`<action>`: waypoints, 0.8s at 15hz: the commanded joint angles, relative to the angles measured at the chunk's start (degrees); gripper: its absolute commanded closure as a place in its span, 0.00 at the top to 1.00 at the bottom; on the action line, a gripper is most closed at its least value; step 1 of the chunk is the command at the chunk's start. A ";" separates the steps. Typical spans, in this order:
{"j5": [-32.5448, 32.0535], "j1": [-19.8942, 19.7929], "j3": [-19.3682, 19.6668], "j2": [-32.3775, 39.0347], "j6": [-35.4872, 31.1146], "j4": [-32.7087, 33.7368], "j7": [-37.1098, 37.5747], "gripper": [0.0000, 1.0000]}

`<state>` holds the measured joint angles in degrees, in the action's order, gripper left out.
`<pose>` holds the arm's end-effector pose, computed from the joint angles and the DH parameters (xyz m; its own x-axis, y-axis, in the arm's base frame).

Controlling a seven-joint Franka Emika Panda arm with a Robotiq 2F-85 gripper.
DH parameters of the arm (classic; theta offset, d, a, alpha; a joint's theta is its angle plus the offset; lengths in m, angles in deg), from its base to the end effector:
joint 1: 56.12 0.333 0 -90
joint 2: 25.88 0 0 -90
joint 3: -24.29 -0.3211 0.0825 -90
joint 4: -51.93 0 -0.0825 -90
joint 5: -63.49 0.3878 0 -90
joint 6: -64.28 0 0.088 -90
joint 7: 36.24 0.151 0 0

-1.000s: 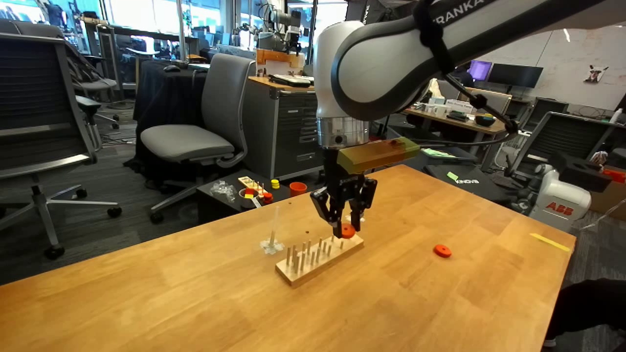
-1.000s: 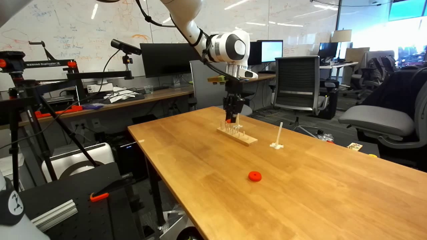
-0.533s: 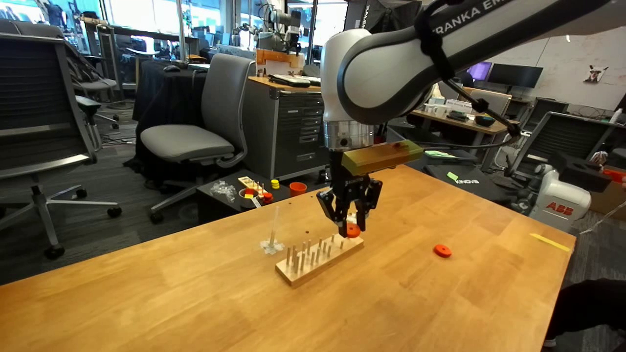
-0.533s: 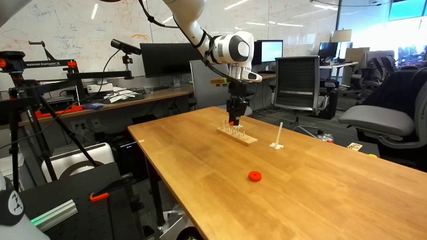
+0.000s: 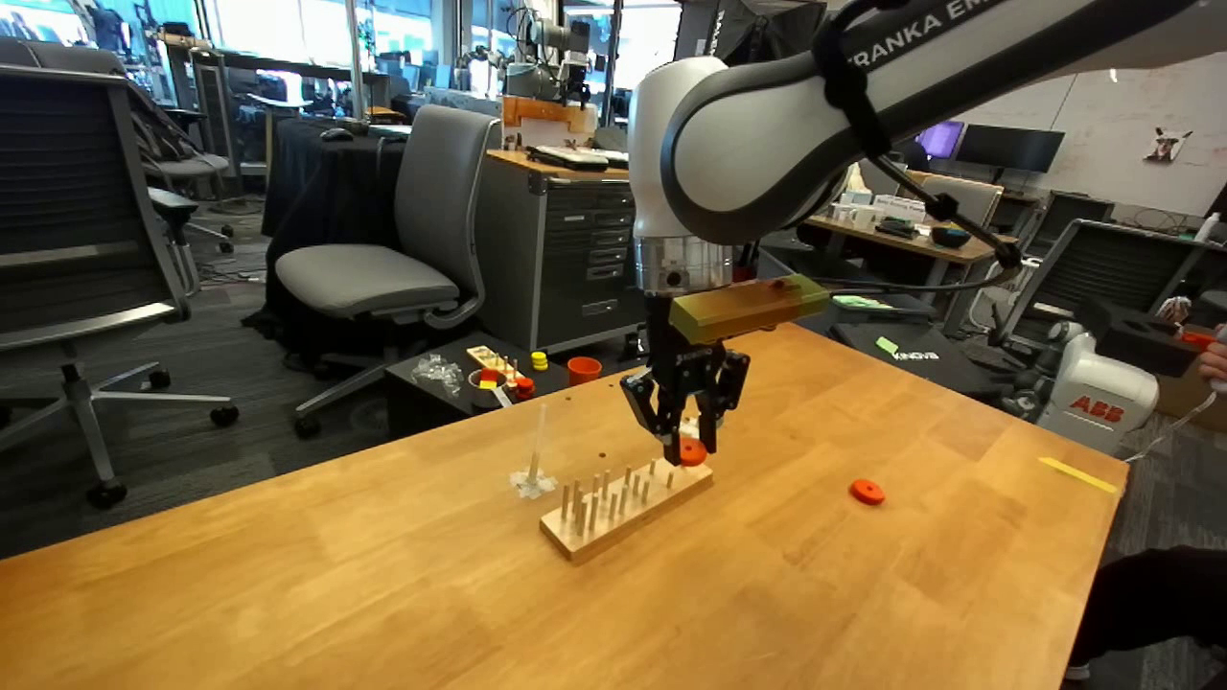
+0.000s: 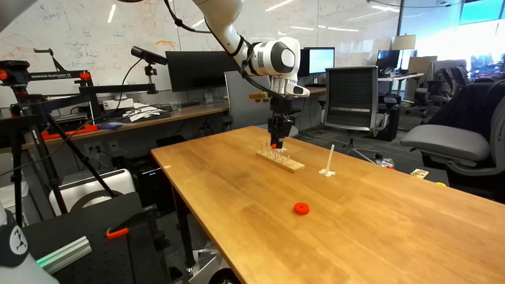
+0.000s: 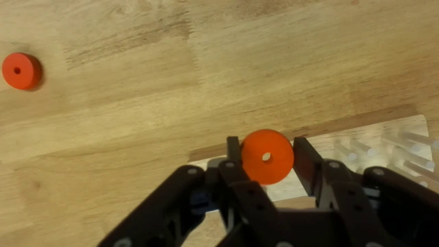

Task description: Put the left orange object on the wooden board

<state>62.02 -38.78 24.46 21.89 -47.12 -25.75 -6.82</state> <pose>0.6750 0.2060 0.1622 0.9571 -0.2093 -0.2002 -0.1836 -0.9731 0.1394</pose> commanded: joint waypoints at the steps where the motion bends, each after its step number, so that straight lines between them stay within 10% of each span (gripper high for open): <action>1: 0.07 0.15 0.09 -1.08 -0.14 -0.96 0.85 0.17; 12: 0.61 -0.48 0.02 -0.65 0.44 -0.41 0.88 0.17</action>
<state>62.02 -38.93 24.47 21.91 -47.10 -25.75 -6.55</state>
